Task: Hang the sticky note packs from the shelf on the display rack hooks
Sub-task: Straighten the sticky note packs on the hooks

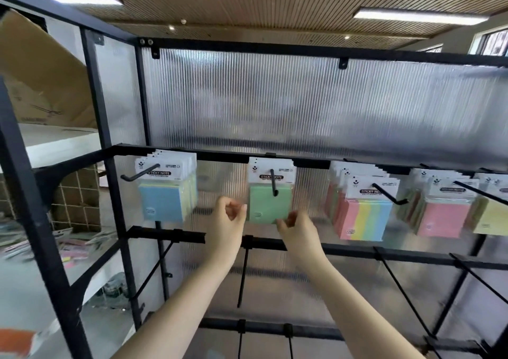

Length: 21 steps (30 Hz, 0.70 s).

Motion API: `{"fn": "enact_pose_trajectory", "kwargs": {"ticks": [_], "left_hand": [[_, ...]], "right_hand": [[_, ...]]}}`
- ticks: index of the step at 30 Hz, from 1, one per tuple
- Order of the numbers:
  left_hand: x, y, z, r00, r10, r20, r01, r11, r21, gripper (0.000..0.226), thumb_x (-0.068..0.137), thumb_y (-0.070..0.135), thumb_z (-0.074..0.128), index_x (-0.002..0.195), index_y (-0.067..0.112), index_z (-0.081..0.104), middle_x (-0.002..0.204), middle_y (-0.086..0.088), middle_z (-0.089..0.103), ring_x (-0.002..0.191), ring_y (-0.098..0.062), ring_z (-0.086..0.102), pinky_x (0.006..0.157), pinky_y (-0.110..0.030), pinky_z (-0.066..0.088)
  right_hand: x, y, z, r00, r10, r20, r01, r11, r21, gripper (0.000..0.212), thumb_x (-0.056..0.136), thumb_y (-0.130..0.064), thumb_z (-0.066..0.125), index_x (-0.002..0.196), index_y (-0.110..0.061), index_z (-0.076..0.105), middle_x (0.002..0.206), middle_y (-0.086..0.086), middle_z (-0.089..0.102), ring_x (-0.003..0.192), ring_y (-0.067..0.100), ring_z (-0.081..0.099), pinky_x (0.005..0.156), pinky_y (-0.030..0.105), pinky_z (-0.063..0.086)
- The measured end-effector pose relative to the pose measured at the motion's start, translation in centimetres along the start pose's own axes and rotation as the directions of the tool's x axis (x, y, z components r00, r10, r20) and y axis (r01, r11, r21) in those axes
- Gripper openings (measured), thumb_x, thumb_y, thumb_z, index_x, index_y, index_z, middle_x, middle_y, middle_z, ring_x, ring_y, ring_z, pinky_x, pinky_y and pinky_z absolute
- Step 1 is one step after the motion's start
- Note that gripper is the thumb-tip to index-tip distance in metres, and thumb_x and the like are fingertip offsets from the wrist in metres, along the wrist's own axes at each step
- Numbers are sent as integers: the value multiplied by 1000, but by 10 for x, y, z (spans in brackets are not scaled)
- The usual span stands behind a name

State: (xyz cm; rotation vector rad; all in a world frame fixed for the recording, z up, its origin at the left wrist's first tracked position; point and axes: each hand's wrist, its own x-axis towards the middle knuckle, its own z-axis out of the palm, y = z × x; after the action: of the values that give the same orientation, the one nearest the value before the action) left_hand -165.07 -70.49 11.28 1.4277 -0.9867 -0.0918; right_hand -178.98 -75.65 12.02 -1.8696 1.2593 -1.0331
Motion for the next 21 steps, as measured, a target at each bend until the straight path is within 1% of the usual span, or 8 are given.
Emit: {"fn": "enact_pose_trajectory", "kwargs": {"ticks": [1, 3, 5, 8, 11, 15, 19, 21], "left_hand": [[-4, -5, -5, 999, -7, 32, 6, 1000, 23, 9, 91, 22, 60, 89, 15, 54, 78, 6, 59, 72, -9, 57, 62, -14, 44], [-13, -15, -18, 992, -26, 122, 18, 997, 69, 9, 94, 21, 56, 88, 14, 55, 77, -1, 63, 74, -17, 61, 69, -31, 52], [-22, -22, -34, 971, -44, 235, 11, 990, 139, 11, 96, 21, 52, 86, 16, 55, 75, 0, 64, 74, -19, 64, 74, -42, 54], [-31, -30, -62, 922, -82, 379, -22, 964, 264, 15, 96, 21, 50, 84, 18, 58, 77, 3, 66, 76, -18, 65, 76, -44, 54], [-34, -33, -97, 867, -128, 482, -61, 932, 357, 18, 97, 27, 49, 90, 15, 60, 82, 0, 67, 79, -19, 64, 76, -39, 53], [-38, -35, -159, 876, -55, 478, -176, 888, 424, 18, 98, 35, 46, 86, 25, 57, 75, 13, 61, 66, -3, 57, 56, -21, 39], [-44, -42, -233, 897, -31, 440, -186, 879, 440, 14, 96, 33, 48, 93, 26, 60, 81, 10, 66, 72, -7, 61, 61, -22, 47], [-47, -52, -273, 920, -66, 387, -140, 866, 481, 12, 95, 36, 50, 97, 30, 60, 85, 8, 68, 77, -12, 64, 68, -30, 52]], "right_hand": [[-5, 5, 3, 999, 45, 25, -44, 999, -23, 18, 96, -24, 54, 105, -10, 48, 90, -2, 57, 77, 14, 54, 56, 22, 39], [-17, 15, 11, 990, 114, 81, -109, 992, -63, 21, 98, -25, 50, 109, -8, 49, 96, 3, 59, 78, 15, 55, 57, 24, 41], [-30, 20, 20, 982, 144, 124, -133, 987, -93, 24, 99, -28, 47, 111, -7, 52, 98, 7, 62, 80, 18, 57, 62, 26, 45], [-47, 14, 38, 983, 108, 146, -89, 987, -135, 28, 100, -30, 45, 117, -11, 56, 100, 6, 66, 84, 20, 61, 67, 27, 46], [-62, -9, 60, 987, 51, 153, -25, 985, -168, 25, 98, -31, 44, 113, -17, 60, 91, 1, 66, 75, 18, 61, 62, 28, 47], [-90, -56, 98, 992, -51, 119, 64, 992, -107, 17, 96, -32, 46, 90, -25, 60, 82, -4, 66, 73, 18, 61, 69, 36, 53], [-132, -115, 148, 974, -186, 126, 190, 981, -22, 13, 96, -29, 50, 88, -27, 60, 78, -8, 65, 74, 16, 63, 72, 40, 55], [-154, -143, 173, 953, -252, 166, 253, 967, 15, 12, 96, -28, 51, 93, -21, 61, 80, -4, 66, 76, 20, 63, 73, 43, 55]]}}
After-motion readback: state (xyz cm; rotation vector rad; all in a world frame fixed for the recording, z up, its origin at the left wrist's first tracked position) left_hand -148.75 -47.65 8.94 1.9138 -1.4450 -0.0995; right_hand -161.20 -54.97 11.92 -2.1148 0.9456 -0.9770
